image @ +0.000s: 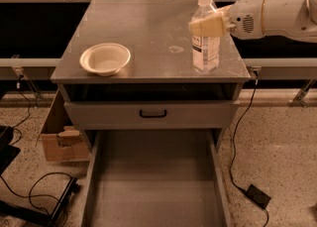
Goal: Pick blue plastic bottle from middle drawer and place on counter
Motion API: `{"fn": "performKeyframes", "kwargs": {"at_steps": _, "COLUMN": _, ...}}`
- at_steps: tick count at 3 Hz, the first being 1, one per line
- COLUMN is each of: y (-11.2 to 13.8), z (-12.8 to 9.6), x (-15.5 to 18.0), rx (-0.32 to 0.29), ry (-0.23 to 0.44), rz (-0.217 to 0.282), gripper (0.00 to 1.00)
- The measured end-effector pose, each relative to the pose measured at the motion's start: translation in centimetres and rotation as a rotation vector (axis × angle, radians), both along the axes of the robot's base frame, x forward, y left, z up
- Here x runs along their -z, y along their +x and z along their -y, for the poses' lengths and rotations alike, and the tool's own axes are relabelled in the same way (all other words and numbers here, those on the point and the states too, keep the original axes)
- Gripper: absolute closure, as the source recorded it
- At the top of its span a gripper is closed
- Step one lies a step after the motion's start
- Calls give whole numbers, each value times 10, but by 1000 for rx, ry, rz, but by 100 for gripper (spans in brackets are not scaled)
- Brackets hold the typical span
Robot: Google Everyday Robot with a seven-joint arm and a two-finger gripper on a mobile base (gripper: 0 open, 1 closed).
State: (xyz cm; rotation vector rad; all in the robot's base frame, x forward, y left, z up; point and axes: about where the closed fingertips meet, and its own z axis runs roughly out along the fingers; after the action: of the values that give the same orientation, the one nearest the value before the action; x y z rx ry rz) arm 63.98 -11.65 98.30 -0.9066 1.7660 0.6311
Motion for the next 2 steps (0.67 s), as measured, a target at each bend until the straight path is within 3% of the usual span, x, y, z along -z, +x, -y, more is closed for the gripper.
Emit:
{"fn": "performKeyframes", "kwargs": {"at_steps": 1, "y": 38, "z": 1, "x": -25, "rx": 75, "ry": -4, "rz": 18, "gripper": 100}}
{"fn": "performKeyframes", "kwargs": {"at_steps": 2, "y": 118, "z": 3, "x": -50, "rx": 220, "ry": 6, "rz": 76, "gripper": 100}}
